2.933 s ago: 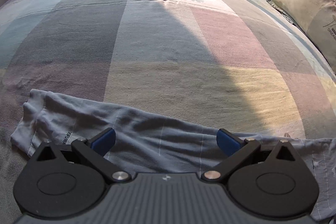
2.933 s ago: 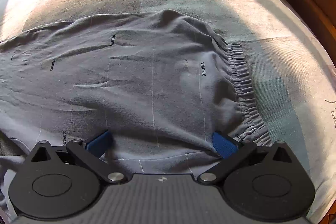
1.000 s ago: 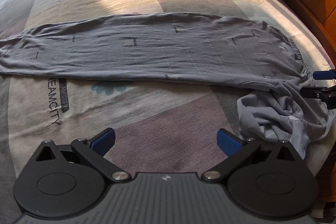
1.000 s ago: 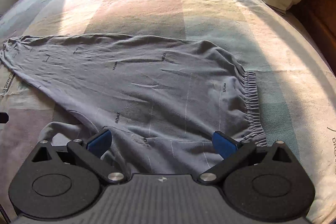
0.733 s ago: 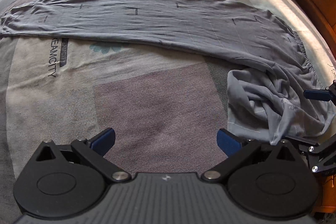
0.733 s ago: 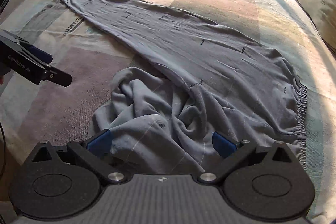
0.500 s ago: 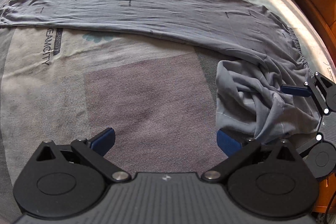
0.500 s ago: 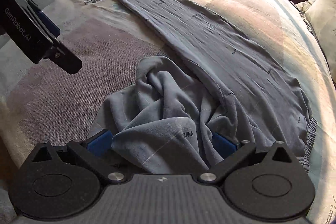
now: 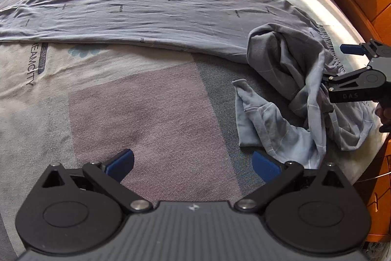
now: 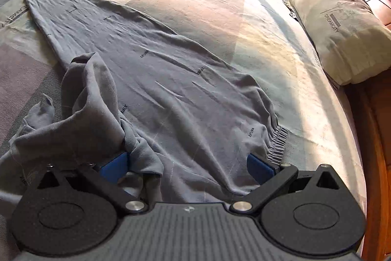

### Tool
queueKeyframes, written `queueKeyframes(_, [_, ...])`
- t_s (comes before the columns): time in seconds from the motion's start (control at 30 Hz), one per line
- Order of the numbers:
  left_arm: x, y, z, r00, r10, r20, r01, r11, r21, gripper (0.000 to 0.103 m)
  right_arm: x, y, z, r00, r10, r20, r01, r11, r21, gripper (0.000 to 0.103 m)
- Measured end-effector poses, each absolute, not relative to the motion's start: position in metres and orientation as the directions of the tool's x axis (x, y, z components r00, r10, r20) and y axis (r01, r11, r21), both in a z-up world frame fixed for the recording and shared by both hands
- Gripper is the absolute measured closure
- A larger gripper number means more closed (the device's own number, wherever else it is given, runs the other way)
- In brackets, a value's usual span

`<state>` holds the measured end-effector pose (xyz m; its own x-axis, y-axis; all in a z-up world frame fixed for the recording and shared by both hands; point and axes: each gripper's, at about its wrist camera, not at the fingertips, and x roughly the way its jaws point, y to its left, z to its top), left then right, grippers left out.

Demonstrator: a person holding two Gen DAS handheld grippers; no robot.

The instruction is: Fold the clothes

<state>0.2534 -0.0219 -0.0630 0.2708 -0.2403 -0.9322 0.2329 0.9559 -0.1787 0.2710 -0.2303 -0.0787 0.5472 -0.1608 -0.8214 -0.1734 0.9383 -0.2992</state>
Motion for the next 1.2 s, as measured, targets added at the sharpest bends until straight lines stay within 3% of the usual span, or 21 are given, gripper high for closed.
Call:
queueKeyframes(0.13, [0.251,-0.039,-0.065,0.258,-0.274,-0.926,0.28,0.939,-0.199,0.001,0.271,-0.249,-0.085,0.511,-0.22,-0.831,-0.13,0.936,-0.327,0.0])
queueKeyframes(0.33, [0.242,-0.059,-0.065,0.249,-0.295,-0.922,0.366,0.91,-0.193,0.001,0.256,-0.255,-0.071,0.514,-0.165,-0.842,-0.097,0.964,-0.248,0.0])
queueKeyframes(0.57, [0.235,-0.046,-0.071,0.226,-0.258,-0.939,0.343,0.924,-0.171,0.001,0.222,-0.21,-0.042,0.571,0.138,-0.81,-0.351,0.932,-0.088,0.0])
queueKeyframes(0.73, [0.232,-0.024,-0.074,0.224,-0.201,-0.954,0.32,0.939,-0.122,0.001,0.209,-0.157,-0.044,0.479,0.33,-0.813,-0.586,0.81,-0.017,0.0])
queueKeyframes(0.83, [0.229,-0.012,-0.076,0.216,-0.177,-0.96,0.304,0.947,-0.106,0.001,0.192,-0.129,-0.056,0.42,0.363,-0.832,-0.745,0.662,-0.087,0.0])
queueKeyframes(0.97, [0.226,-0.004,-0.077,0.219,-0.17,-0.961,0.278,0.955,-0.105,0.001,0.169,-0.116,-0.083,0.406,0.299,-0.864,-0.863,0.435,-0.255,0.0])
queueKeyframes(1.07, [0.226,-0.005,-0.079,0.222,-0.179,-0.958,0.258,0.959,-0.119,0.001,0.168,-0.117,-0.091,0.477,0.264,-0.839,-0.857,0.351,-0.377,0.0])
queueKeyframes(1.2, [0.227,-0.01,-0.078,0.227,-0.206,-0.952,0.253,0.956,-0.147,0.001,0.199,-0.123,-0.082,0.601,0.221,-0.768,-0.778,0.381,-0.499,0.0])
